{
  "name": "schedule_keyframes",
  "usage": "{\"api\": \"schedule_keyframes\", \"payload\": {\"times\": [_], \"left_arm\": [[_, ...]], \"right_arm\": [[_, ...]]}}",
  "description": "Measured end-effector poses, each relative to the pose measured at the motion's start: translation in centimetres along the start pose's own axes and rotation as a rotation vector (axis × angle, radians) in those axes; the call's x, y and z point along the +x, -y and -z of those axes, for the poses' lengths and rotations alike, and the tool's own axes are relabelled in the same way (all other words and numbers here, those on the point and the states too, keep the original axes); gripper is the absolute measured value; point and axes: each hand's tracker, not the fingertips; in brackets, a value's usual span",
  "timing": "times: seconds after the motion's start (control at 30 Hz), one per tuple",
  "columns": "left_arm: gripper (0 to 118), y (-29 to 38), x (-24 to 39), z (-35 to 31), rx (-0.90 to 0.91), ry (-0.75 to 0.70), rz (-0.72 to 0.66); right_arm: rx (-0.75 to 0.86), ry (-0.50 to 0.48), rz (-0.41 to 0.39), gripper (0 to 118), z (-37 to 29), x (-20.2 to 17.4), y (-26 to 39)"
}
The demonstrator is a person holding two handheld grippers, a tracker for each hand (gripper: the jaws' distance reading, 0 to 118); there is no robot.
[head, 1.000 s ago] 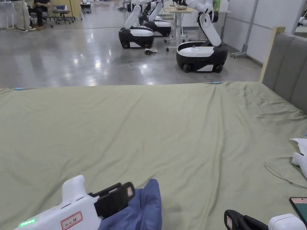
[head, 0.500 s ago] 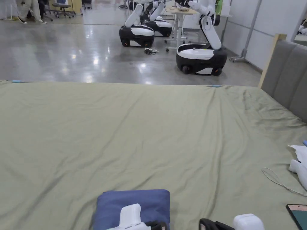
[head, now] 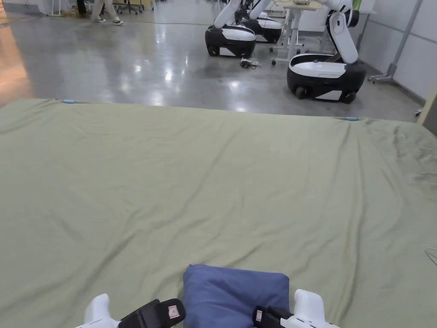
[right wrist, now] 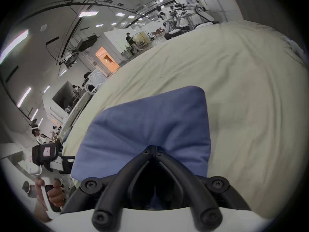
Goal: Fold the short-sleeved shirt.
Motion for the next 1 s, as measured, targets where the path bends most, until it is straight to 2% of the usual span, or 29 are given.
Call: {"api": "schedule_keyframes", "payload": {"times": [0.07,0.1,0.13,0.17,0.2,0.23,0.27,0.3,0.33,0.37,0.4,0.43,0.53,0.63,0.77,0.87,0.93,1.0], "left_arm": [[104,0.6,-0.2,3.2,-0.021,0.043,-0.021],[101,0.8,0.1,4.8,-0.019,0.03,0.004],[87,0.7,0.8,6.0,-0.027,0.03,0.035],[62,0.7,1.5,7.5,-0.045,0.019,0.047],[33,1.2,2.3,8.8,-0.066,-0.078,0.084],[31,1.1,2.5,9.6,-0.09,-0.166,0.115],[28,0.8,2.4,9.8,-0.093,-0.192,0.118],[27,0.2,2.3,9.1,-0.085,-0.142,0.095],[27,-0.1,2.7,8.5,-0.094,-0.14,0.096],[27,-0.5,3.5,7.3,-0.097,-0.239,0.2],[27,-1.1,3.7,6.1,-0.1,-0.264,0.27],[26,-1.9,3.6,4.7,-0.1,-0.26,0.299],[26,-6.5,1.3,-1.6,-0.062,-0.319,0.259],[26,-12.1,-2.1,-9.1,0.032,-0.461,0.266],[26,-19.4,-4.5,-18.3,0.136,-0.662,0.314],[26,-23.6,-5.8,-22.6,0.165,-0.884,0.414],[26,-25.5,-7.1,-24.4,0.131,-0.864,0.357],[27,-25.5,-6.6,-24.3,0.101,-0.771,0.305]], "right_arm": [[0.004,0.036,-0.105,1,0.2,-0.9,-0.1],[0.0,0.035,-0.119,1,0.2,-1.0,-0.2],[0.002,0.026,-0.101,1,0.2,-1.0,-0.1],[0.006,0.011,-0.081,1,0.1,-0.6,-0.2],[0.007,-0.005,-0.047,1,0.0,-0.3,-0.3],[0.016,-0.023,-0.015,1,-0.2,0.0,-0.3],[0.028,-0.003,-0.007,1,-0.8,0.2,-0.4],[0.035,-0.009,-0.005,1,-1.2,0.4,-0.4],[0.049,0.0,-0.018,1,-1.7,0.3,-0.4],[0.075,0.049,-0.092,1,-2.5,-0.2,-0.4],[0.082,0.058,-0.135,1,-3.0,-0.7,-0.5],[0.09,0.045,-0.143,1,-3.5,-0.9,-0.5],[0.097,0.031,-0.141,1,-4.8,-1.4,-0.6],[0.097,0.029,-0.148,1,-5.6,-1.9,-0.6],[0.091,0.038,-0.198,1,-6.0,-3.2,-0.5],[0.089,0.041,-0.213,1,-5.6,-3.9,-0.2],[0.078,0.041,-0.216,1,-5.2,-4.2,-0.1],[0.073,0.043,-0.224,1,-4.9,-4.8,0.1]]}}
